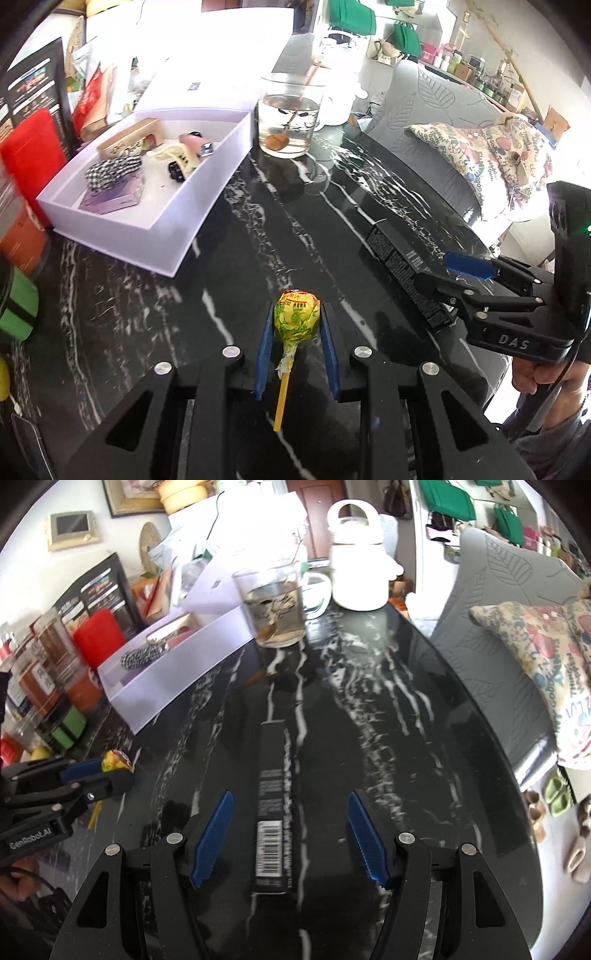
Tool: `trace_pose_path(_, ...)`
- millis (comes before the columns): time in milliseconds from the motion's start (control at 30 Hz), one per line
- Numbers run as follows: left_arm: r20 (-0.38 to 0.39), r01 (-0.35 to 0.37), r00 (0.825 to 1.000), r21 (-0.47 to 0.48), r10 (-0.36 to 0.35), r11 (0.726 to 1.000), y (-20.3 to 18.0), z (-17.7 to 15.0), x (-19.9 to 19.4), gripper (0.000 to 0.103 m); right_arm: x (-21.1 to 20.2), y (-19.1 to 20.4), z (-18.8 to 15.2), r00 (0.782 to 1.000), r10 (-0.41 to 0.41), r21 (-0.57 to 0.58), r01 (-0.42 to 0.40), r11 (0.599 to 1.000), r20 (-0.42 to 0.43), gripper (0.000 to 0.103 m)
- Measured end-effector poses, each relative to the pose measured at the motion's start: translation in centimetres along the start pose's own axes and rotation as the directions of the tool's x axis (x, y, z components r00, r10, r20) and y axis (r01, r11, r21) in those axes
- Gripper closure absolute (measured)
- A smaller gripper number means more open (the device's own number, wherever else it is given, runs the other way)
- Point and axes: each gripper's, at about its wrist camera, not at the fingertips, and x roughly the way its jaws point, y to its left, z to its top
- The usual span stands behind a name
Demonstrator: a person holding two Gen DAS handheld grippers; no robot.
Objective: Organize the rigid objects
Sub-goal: 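Grasp the black barcoded box with the right tool while the left tool holds the lollipop, then carry the lollipop with the left tool while the right tool carries the black box toward the white box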
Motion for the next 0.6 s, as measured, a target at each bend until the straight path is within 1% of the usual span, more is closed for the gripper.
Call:
trace_pose_path(33,0.0,-0.005,1.0,-0.005,0.005,1.0,0.2,-0.1,-0.1,0.078,0.2,0.2,0.0,1.0,-0.003,-0.004,0.003,1.0,-0.009,0.048)
trace_pose_path(100,0.002,-0.01,1.0,-0.012,0.01,1.0,0.6,-0.4,-0.4,0.078,0.5,0.5,-0.2,1.0,-0.007,-0.013,0.006,1.0,-0.022,0.052)
trace_pose_path(167,0.004,-0.015,1.0,-0.019,0.015,1.0,1.0,-0.7,-0.6,0.078,0.8,0.8,-0.4,0.999,-0.01,-0.02,0.009,1.0,-0.032,0.06)
trace_pose_path(200,0.005,-0.016,1.0,-0.022,0.016,1.0,1.1,-0.8,-0.7,0.078,0.9,0.9,-0.5,0.999,-0.002,-0.022,0.002,1.0,-0.034,0.075)
trace_pose_path(233,0.007,-0.016,1.0,-0.026,0.016,1.0,1.2,-1.0,-0.9,0.078,1.0,0.9,-0.6,0.999,-0.001,-0.02,0.0,1.0,-0.035,0.085)
trace_pose_path(600,0.032,-0.001,0.999,-0.054,0.002,0.999,2.0,-2.4,-2.4,0.078,-1.7,2.9,-1.4,0.999,-0.043,-0.061,0.045,0.997,0.034,0.085)
